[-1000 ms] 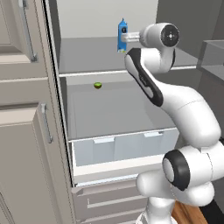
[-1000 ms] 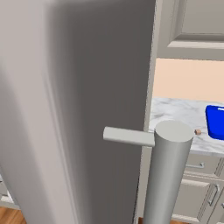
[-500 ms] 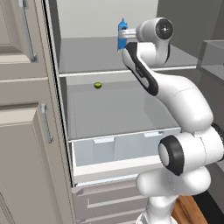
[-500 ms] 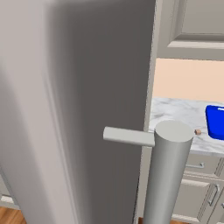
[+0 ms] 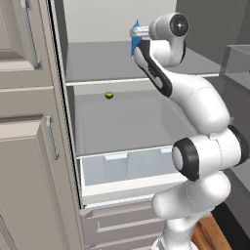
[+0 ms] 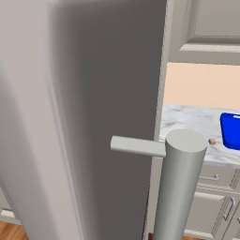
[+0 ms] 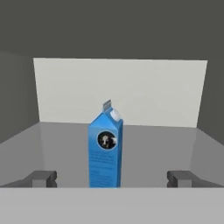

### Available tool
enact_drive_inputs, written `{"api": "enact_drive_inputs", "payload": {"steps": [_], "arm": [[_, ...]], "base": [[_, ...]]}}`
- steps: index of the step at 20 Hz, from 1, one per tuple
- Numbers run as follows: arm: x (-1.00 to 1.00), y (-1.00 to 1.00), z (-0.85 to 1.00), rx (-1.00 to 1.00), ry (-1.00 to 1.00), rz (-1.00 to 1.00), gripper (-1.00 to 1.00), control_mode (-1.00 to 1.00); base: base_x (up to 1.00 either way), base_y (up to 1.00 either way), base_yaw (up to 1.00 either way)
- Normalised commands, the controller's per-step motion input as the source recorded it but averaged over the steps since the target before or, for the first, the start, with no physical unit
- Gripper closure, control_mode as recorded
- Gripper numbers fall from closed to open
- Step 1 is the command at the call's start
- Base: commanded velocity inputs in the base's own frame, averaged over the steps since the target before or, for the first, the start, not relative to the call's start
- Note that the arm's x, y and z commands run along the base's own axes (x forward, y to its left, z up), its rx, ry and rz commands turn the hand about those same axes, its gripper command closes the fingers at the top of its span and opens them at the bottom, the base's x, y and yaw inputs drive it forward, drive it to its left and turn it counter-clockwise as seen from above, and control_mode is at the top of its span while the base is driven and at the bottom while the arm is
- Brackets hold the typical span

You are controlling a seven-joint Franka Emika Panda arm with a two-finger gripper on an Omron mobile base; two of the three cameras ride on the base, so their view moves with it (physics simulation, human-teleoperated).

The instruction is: Take out the milk from the fridge and place it on the tray on the counter. Then take the sugar cube near the tray and place it in the tray.

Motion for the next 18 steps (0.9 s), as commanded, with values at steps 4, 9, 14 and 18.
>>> {"api": "enact_drive_inputs", "payload": {"steps": [4,9,14,18], "arm": [[0.29,0.00,0.04,0.00,0.00,0.00,-1.00,-1.00],[0.28,0.16,0.00,0.00,0.00,0.00,-1.00,-1.00],[0.20,0.11,0.00,0.00,0.00,0.00,-1.00,-1.00],[0.17,0.00,0.00,0.00,0.00,0.00,-1.00,-1.00]], "base": [[0.00,0.00,0.00],[0.00,0.00,0.00],[0.00,0.00,0.00],[0.00,0.00,0.00]]}}
